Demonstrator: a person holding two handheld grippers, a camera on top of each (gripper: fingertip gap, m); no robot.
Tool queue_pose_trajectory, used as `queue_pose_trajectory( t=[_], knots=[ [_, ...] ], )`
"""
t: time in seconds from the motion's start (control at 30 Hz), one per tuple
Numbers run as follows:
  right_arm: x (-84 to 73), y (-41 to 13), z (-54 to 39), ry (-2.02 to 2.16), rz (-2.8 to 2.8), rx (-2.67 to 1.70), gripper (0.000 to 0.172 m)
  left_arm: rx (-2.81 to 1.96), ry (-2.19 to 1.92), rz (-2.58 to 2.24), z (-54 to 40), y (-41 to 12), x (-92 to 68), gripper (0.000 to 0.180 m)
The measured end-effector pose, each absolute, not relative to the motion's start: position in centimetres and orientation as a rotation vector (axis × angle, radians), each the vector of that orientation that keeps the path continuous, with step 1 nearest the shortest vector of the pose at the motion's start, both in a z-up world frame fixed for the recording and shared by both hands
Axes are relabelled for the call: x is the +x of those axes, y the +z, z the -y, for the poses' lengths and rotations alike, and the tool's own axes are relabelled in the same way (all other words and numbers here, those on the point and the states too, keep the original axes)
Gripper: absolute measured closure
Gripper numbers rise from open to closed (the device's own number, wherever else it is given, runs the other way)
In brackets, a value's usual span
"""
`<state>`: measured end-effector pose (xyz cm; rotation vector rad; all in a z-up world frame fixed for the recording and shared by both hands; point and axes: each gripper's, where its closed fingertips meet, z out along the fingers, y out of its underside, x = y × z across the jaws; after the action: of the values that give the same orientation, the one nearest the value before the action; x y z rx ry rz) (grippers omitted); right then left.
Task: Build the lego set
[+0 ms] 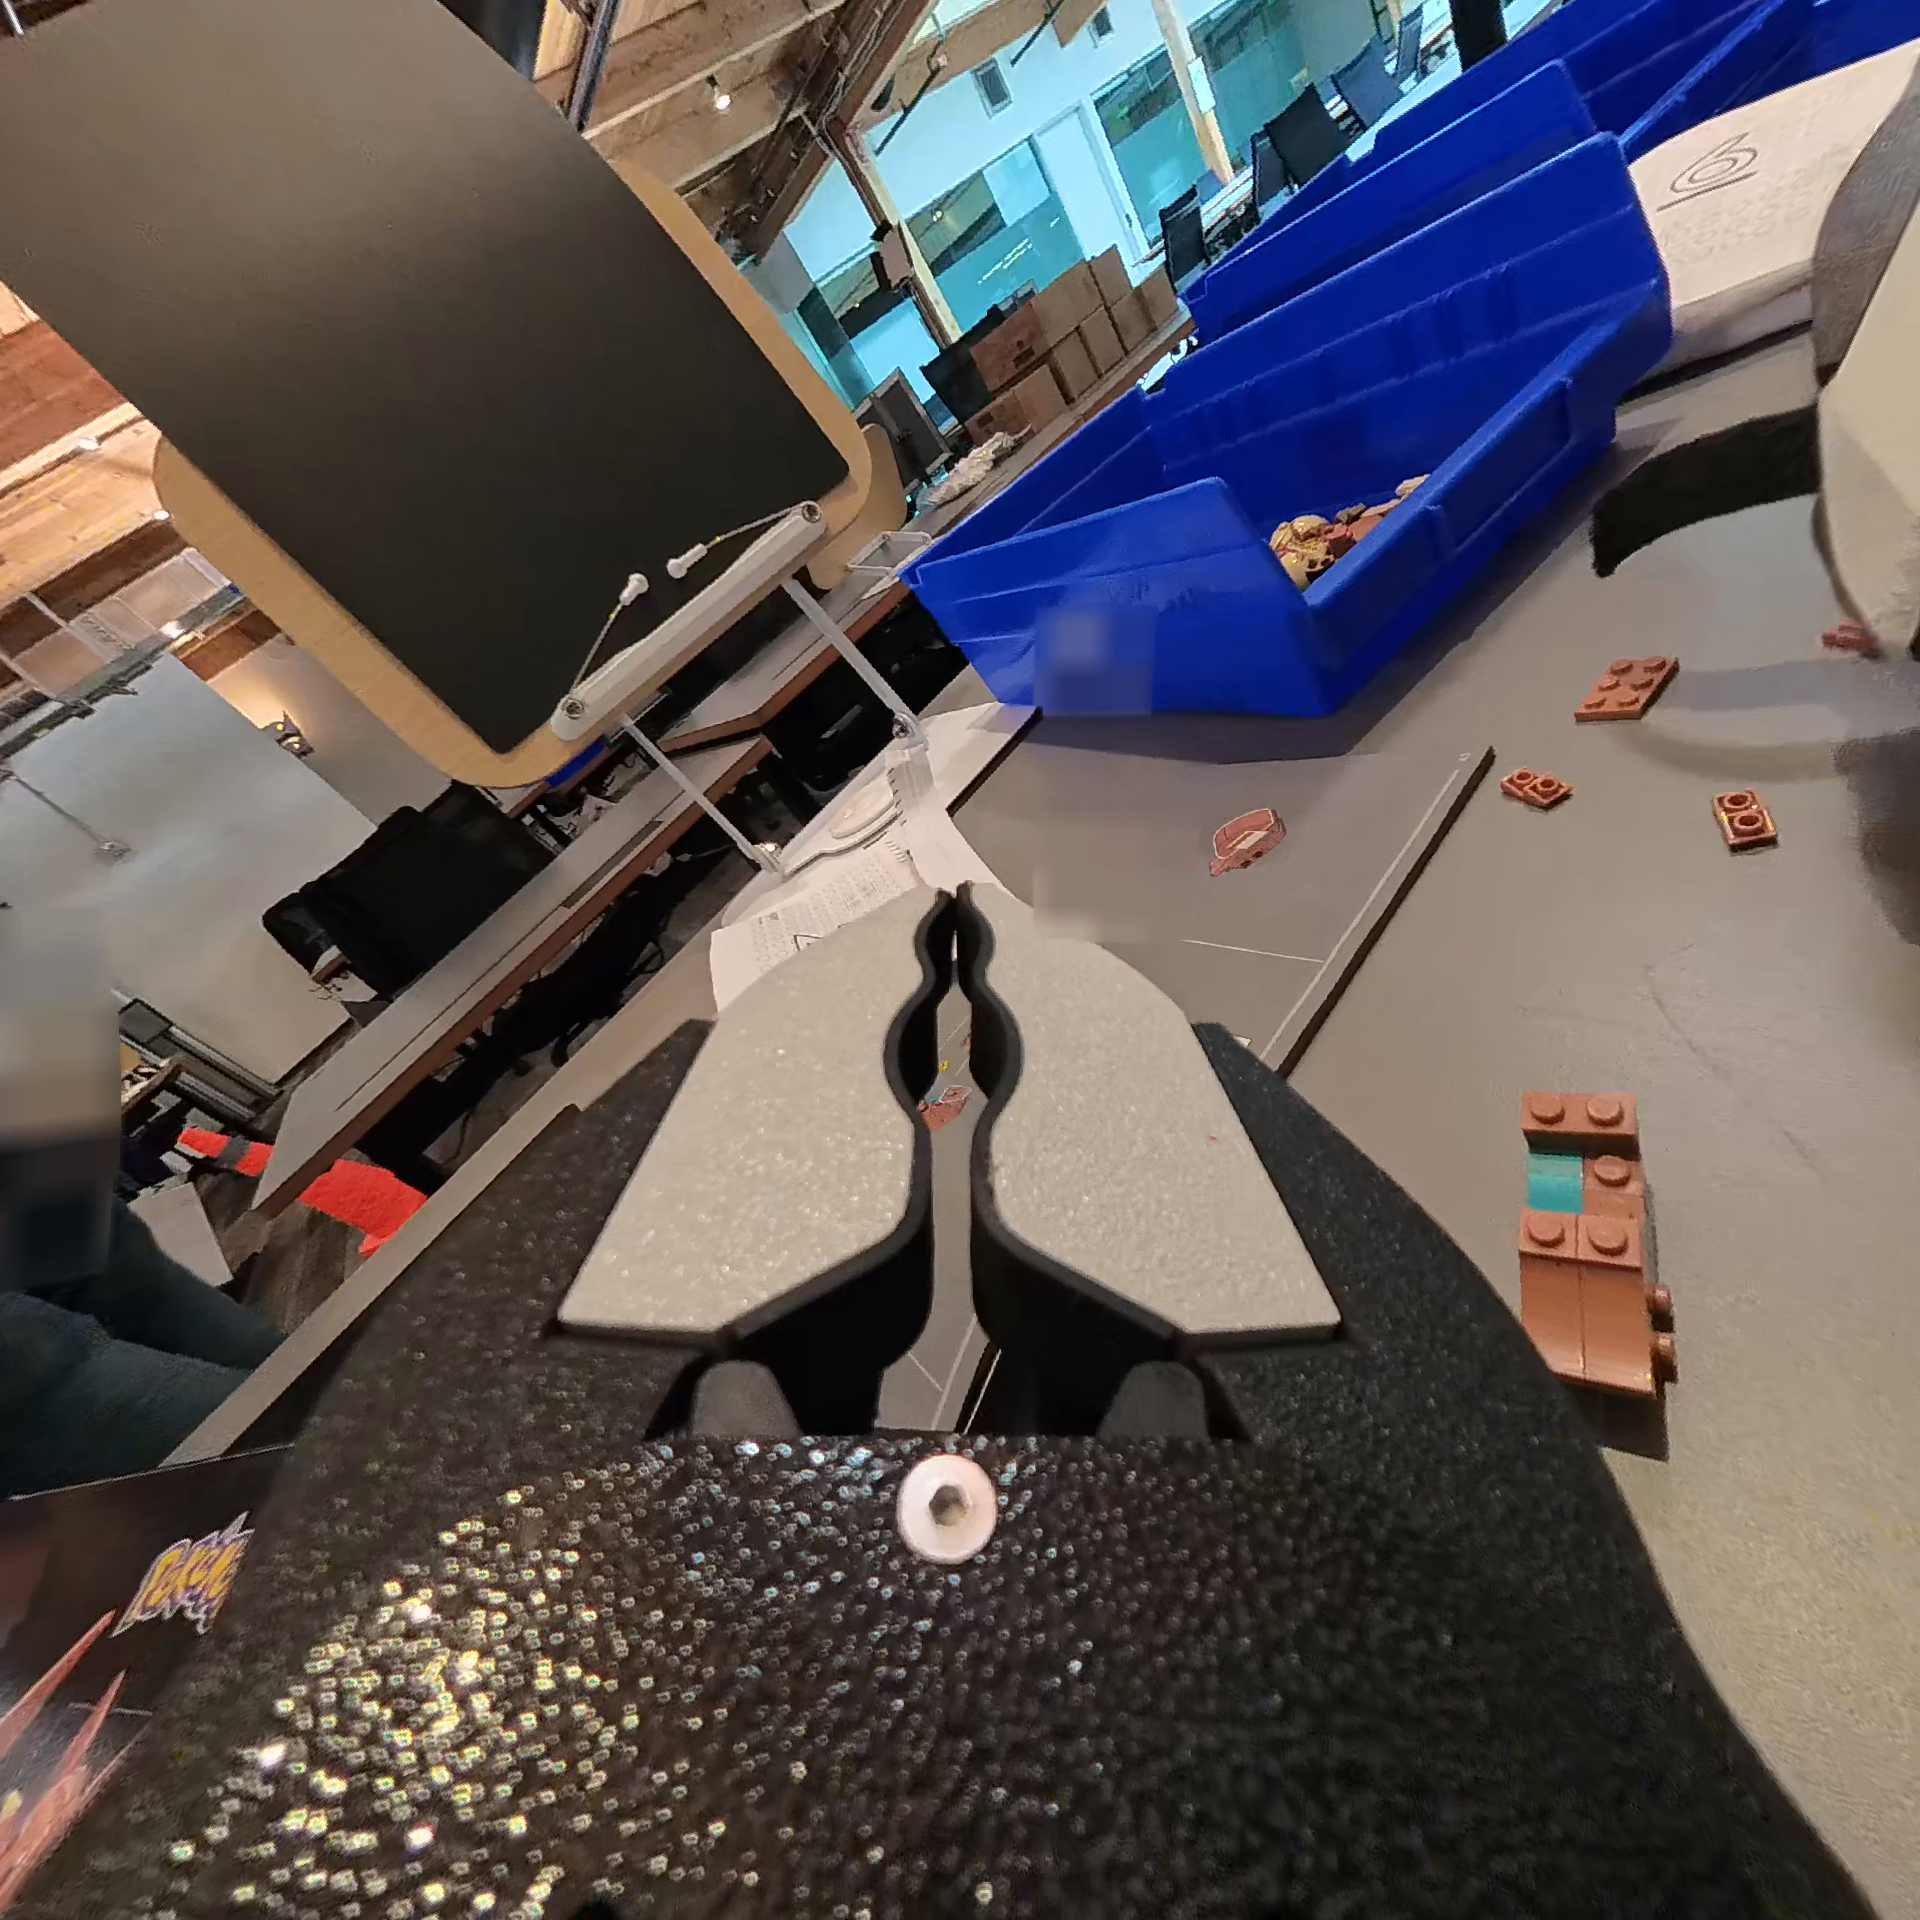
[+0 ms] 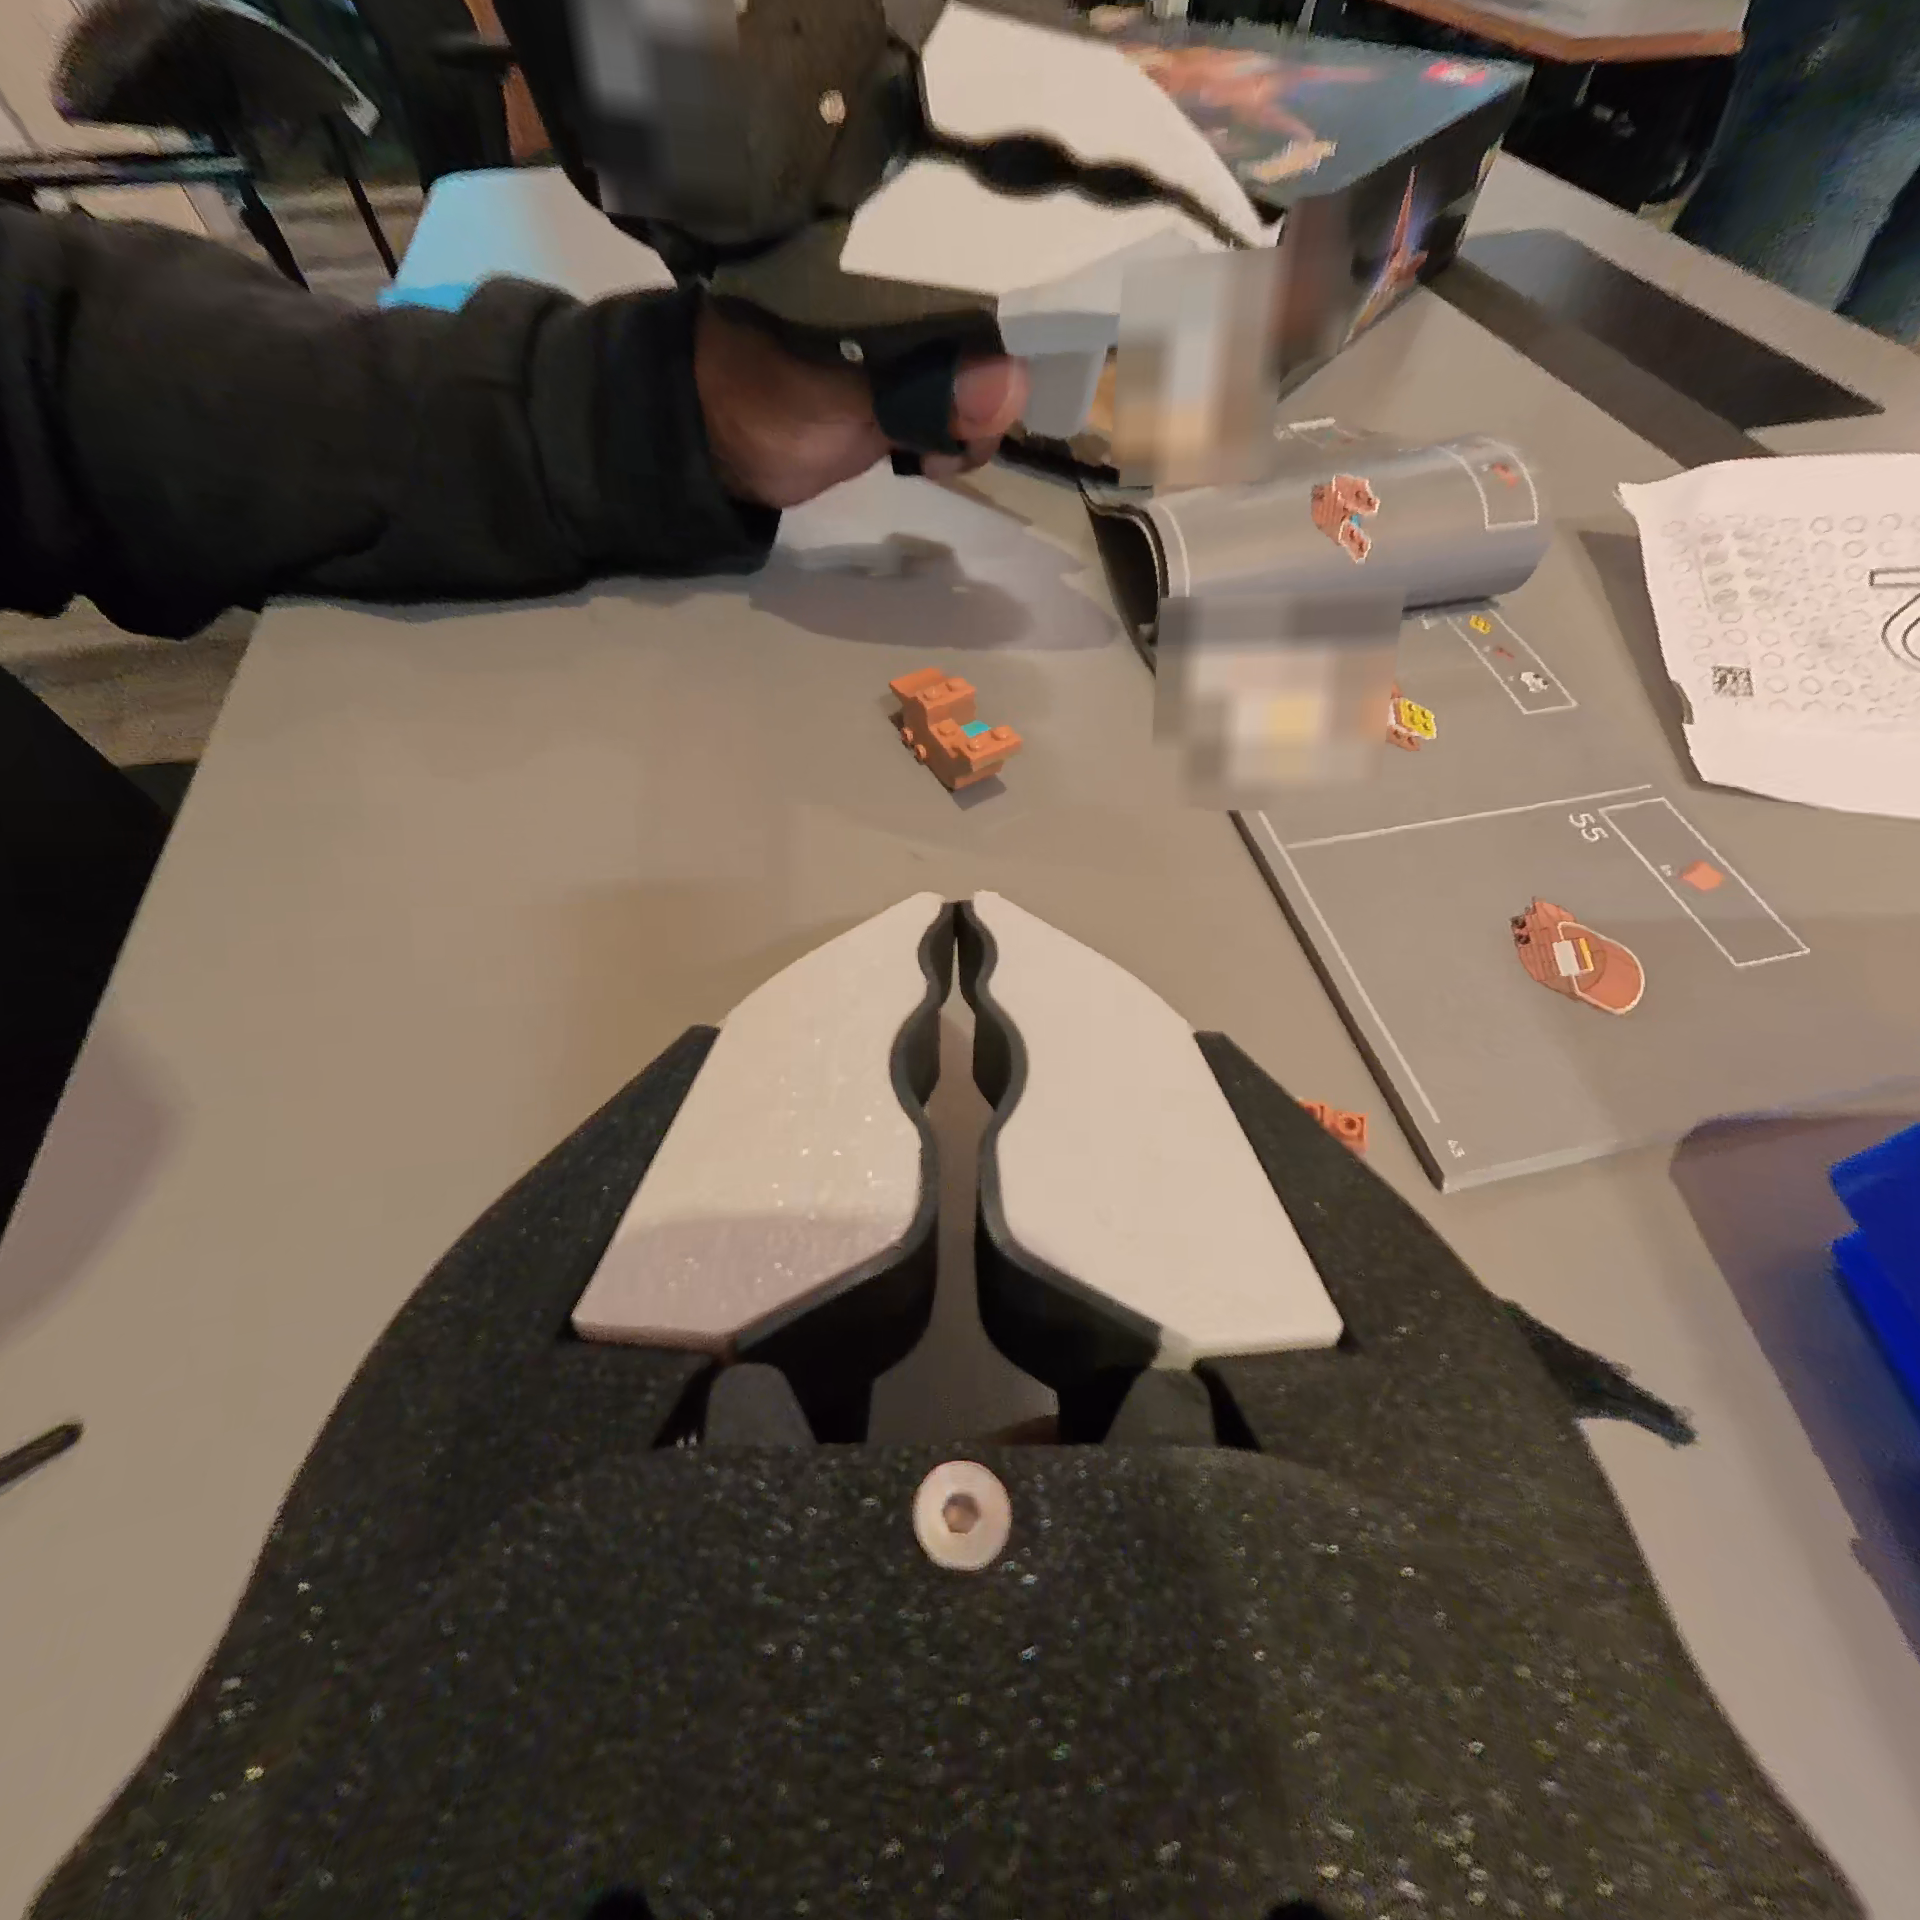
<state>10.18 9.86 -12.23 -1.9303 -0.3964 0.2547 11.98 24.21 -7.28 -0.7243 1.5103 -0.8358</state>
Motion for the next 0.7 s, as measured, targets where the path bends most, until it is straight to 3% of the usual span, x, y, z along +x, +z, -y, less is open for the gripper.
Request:
queue_pose_trajectory(
  t=[0.2, 0.37, 0.53, 0.7],
  knots=[
    [14.2, -5.6, -8.4, -0.065, 0.501, -1.826, 0.172, -0.688, -0.818, -1.49, -24.0, -6.2, 11.6, 0.18],
    [25.4, -1.8, -6.0, -0.366, 0.463, -1.96, 0.16, -0.679, -0.832, -1.502, -23.4, -6.3, 11.6, 0.18],
    [34.5, -3.5, -5.8, -0.355, 0.495, -2.298, 0.15, -0.667, -0.827, -1.526, -22.8, -6.7, 11.8, 0.18],
    [29.0, -8.9, -6.4, -0.179, 0.845, -2.478, 0.148, -0.67, -0.807, -1.522, -23.2, -6.7, 11.8, 0.18]
  ],
)
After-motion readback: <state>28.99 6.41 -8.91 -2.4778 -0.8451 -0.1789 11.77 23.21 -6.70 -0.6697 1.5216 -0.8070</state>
